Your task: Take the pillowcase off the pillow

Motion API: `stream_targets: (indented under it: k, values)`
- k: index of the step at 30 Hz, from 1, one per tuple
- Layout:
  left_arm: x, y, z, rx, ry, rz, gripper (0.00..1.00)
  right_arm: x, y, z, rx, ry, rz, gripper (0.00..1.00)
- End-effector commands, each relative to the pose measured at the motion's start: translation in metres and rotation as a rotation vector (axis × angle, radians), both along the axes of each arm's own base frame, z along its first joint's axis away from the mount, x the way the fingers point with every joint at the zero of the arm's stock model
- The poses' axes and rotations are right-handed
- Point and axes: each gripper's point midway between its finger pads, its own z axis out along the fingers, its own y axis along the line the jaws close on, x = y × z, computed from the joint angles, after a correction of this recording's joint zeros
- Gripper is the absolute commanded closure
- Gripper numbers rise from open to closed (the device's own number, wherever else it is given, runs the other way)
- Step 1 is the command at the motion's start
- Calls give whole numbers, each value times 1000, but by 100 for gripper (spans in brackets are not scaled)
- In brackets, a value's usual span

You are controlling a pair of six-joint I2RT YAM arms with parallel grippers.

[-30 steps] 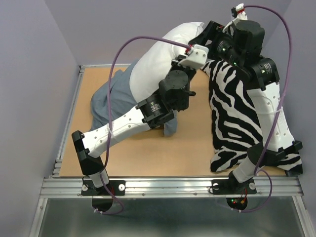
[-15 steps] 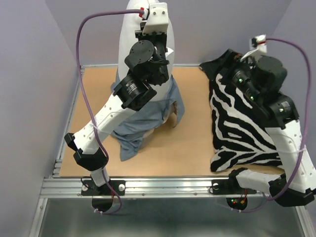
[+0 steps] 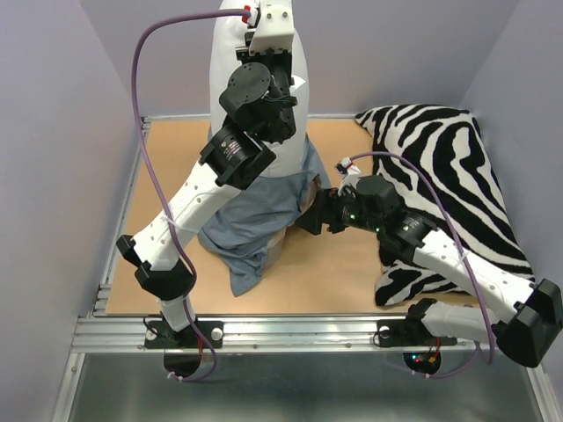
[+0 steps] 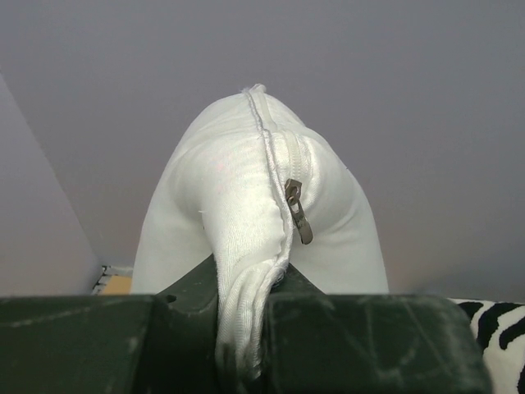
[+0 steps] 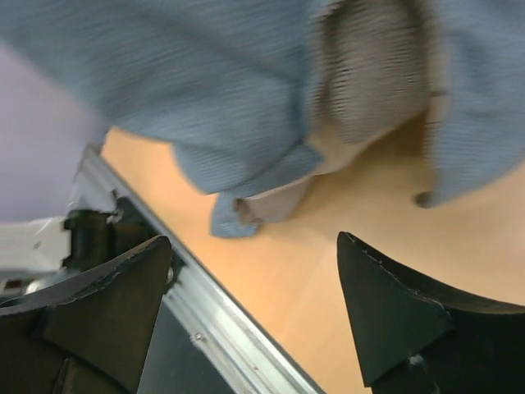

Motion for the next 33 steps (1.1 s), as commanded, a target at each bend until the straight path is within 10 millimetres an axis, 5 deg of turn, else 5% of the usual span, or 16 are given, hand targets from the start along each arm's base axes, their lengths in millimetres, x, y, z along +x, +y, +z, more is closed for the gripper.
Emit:
stream_targets:
  k: [1, 5, 7, 12, 14, 16, 18, 20, 26, 33]
  values:
    - [-24, 33, 64, -199, -172, -22, 100, -1, 26, 43, 193, -158, 18, 13]
    - [-25, 34, 66, -211, -180, -17, 100, -8, 55, 28, 224, -149, 35, 12]
    - [-26, 35, 69, -221, -187, -18, 100, 2, 64, 4, 182, -114, -1, 12]
    - [-29, 39, 76, -237, -205, -20, 100, 29, 74, -15, 172, -116, -94, 15]
    - [-28, 39, 74, -236, -204, -12, 100, 31, 84, -10, 215, -115, -77, 38]
    - [-31, 45, 78, -243, -225, 3, 100, 23, 90, -16, 189, -79, -48, 77]
    - [-36, 53, 86, -256, -254, 18, 100, 17, 87, -31, 134, -62, -39, 88]
    - [-48, 69, 103, -291, -309, 33, 100, 12, 73, -61, 59, -21, -71, 100]
    - [-83, 113, 144, -374, -454, 53, 100, -8, 19, -113, -99, 42, -165, 99]
    - [-116, 162, 163, -407, -534, 134, 100, -3, -26, -103, -245, 9, -305, 99]
